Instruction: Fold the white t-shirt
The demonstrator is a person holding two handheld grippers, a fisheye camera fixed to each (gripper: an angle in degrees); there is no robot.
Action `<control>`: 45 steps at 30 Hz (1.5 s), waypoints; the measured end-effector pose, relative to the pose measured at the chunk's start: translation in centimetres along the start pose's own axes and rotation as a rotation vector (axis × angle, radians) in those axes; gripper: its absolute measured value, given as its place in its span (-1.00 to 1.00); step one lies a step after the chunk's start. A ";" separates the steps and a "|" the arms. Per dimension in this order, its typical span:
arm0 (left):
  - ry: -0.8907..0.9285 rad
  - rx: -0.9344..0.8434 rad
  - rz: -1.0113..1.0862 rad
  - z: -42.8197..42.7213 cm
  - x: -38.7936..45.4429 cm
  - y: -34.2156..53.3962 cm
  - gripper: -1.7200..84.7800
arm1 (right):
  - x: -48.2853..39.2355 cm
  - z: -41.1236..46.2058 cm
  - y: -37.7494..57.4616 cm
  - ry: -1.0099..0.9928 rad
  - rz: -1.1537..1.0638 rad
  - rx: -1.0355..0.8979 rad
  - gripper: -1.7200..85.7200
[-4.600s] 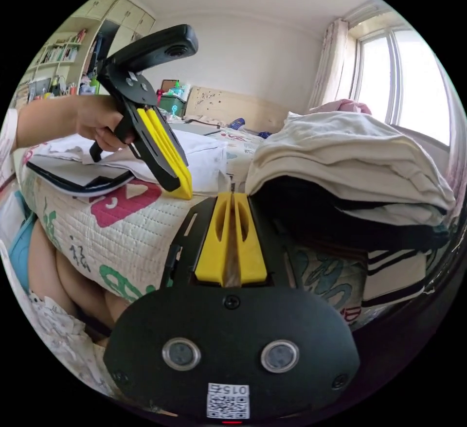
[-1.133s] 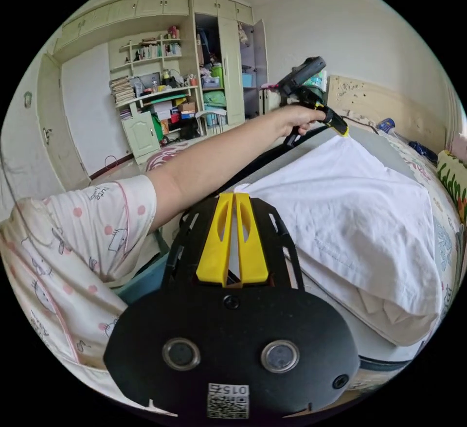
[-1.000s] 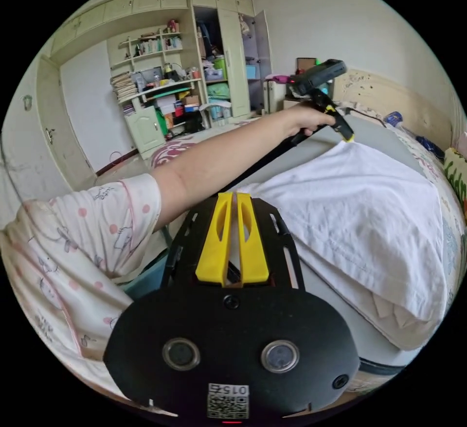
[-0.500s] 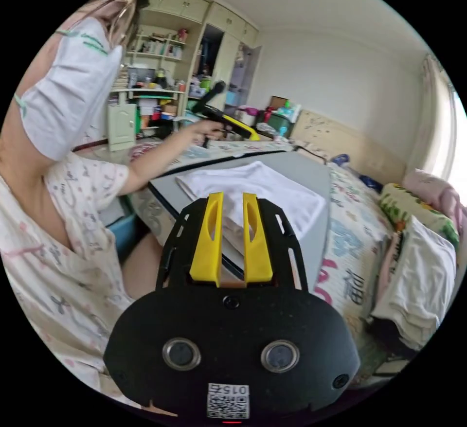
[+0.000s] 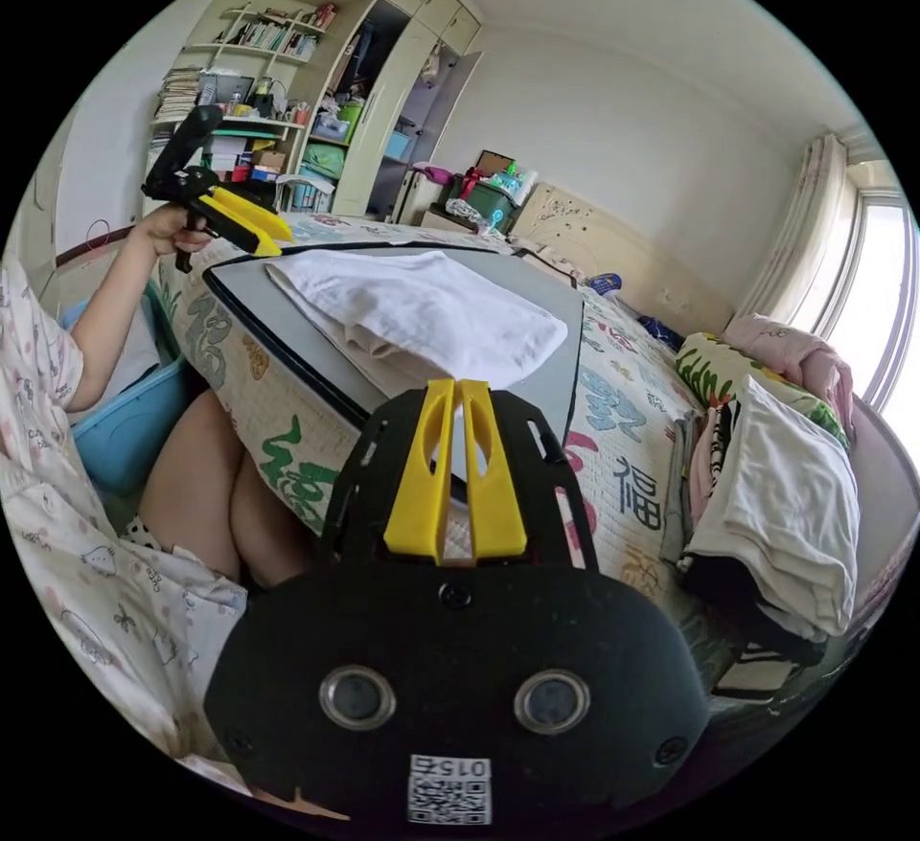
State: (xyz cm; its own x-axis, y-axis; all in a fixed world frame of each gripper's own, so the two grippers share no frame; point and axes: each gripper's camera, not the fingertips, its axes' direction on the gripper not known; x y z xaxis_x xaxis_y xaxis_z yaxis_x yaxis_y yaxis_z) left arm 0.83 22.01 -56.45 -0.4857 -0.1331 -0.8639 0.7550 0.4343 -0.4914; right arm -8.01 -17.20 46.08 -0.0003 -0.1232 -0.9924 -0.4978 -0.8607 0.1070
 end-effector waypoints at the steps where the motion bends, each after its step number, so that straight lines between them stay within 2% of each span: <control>1: 0.004 -0.035 -0.009 0.7 0.0 0.1 -0.75 | -0.1 0.0 0.3 0.002 0.001 -0.014 -0.97; 3: -0.002 -0.084 -0.015 1.7 0.1 0.3 -0.74 | -0.4 0.0 0.7 0.001 0.004 -0.034 -0.97; 14: -0.037 -0.028 -0.021 -1.5 0.7 2.2 -0.94 | -2.4 -2.9 -2.1 0.003 0.018 -0.008 -0.98; 18: -0.080 -0.020 -0.049 -2.6 0.6 3.2 -0.95 | -3.0 -4.6 -3.5 -0.001 0.009 -0.004 -0.98; 27: -0.055 -0.053 -0.068 -2.7 0.1 4.2 -0.96 | -2.7 -9.7 -6.7 -0.064 0.060 0.015 -0.98; 33: -0.023 -0.009 -0.129 -4.2 -1.0 5.3 -0.96 | -1.8 -15.6 -8.0 -0.111 0.070 0.028 -0.98; 36: -0.031 0.010 -0.149 -5.5 -1.3 5.9 -0.96 | -0.1 -20.2 -8.3 -0.140 0.133 0.085 -0.98; 39: -0.038 0.037 -0.172 -6.9 -1.5 6.3 -0.96 | 2.7 -26.0 -9.1 -0.144 0.310 0.206 -0.98; 43: -0.024 0.111 -0.188 -9.0 -1.5 6.4 -0.96 | 4.3 -36.0 -11.9 -0.068 0.565 0.457 -0.97; 45: -0.021 0.141 -0.194 -9.8 -1.5 6.2 -0.97 | 3.6 -40.2 -14.2 -0.057 0.597 0.550 -0.97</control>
State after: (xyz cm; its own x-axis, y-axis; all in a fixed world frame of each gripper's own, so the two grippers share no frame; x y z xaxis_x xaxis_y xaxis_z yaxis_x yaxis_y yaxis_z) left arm 1.97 33.61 -57.16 -0.6197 -0.2210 -0.7531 0.7030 0.2704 -0.6578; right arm 33.93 -25.35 43.40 -0.4367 -0.4466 -0.7809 -0.7548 -0.2904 0.5882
